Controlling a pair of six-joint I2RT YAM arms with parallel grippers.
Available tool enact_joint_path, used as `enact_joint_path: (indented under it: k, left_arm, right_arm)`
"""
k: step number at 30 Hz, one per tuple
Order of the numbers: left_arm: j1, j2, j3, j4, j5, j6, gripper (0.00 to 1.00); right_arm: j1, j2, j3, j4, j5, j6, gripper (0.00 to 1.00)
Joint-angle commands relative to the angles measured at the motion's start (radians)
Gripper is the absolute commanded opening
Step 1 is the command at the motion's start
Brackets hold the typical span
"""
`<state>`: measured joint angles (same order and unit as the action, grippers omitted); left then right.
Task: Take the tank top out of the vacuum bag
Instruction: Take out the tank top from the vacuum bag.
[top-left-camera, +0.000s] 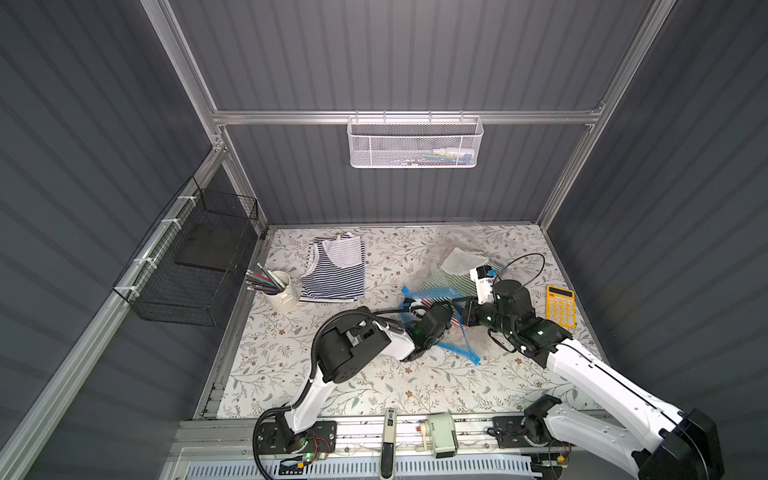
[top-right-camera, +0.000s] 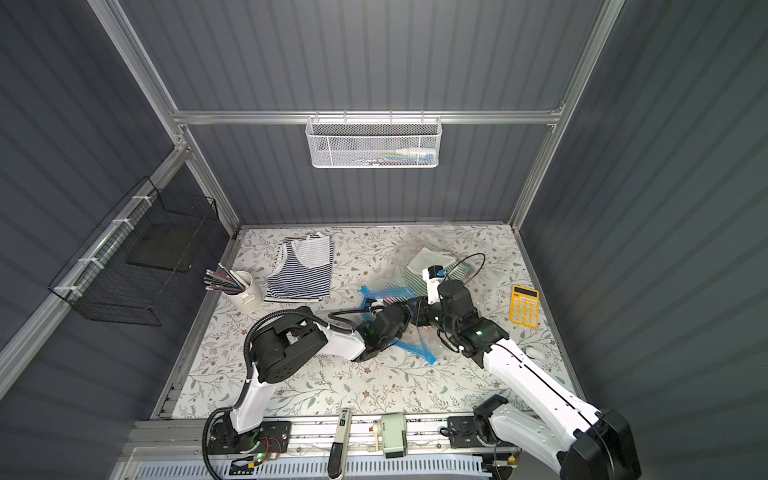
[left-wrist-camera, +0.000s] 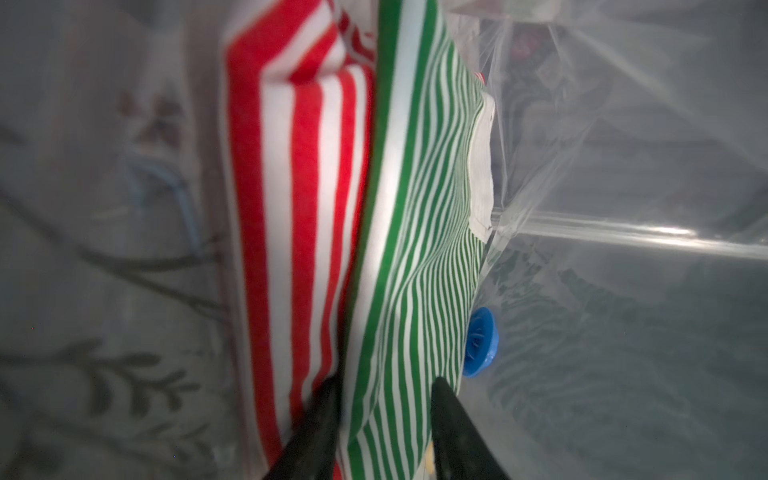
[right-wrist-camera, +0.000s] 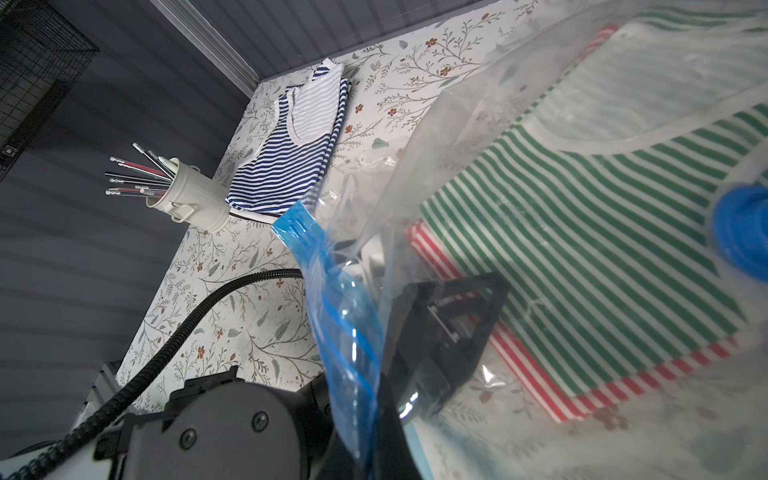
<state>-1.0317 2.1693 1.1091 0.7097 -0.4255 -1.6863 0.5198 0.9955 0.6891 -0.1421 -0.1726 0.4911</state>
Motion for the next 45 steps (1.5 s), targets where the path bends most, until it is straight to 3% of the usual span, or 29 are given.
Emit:
enact_joint_path:
  k: [1,12,22,29,34,45]
  left_arm:
    - [0.020,0.043,0.027,-0.037,0.024,0.009,0.38]
    - [0.043,0.052,0.063,-0.052,0.055,0.052,0.39]
    - [0.047,0.004,0.088,-0.027,0.067,0.186,0.38]
    - [0.046,0.034,0.073,-0.004,0.063,0.112,0.38]
    - [0.047,0.063,0.089,-0.095,0.065,0.028,0.42]
    - [0.079,0.103,0.170,-0.159,0.094,0.074,0.42]
  right_arm:
    - [0.003,-0.013,-0.018,0.009,0.005,0.004,0.00]
    - [0.003,-0.004,-0.012,0.016,-0.003,0.007,0.00]
    - [0.003,0.000,-0.017,0.027,-0.010,0.020,0.00]
    - [0.003,0.006,-0.017,0.034,-0.016,0.024,0.00]
    - [0.003,0.011,-0.018,0.038,-0.016,0.027,0.00]
    - [0.001,0.024,-0.024,0.038,-0.002,0.015,0.00]
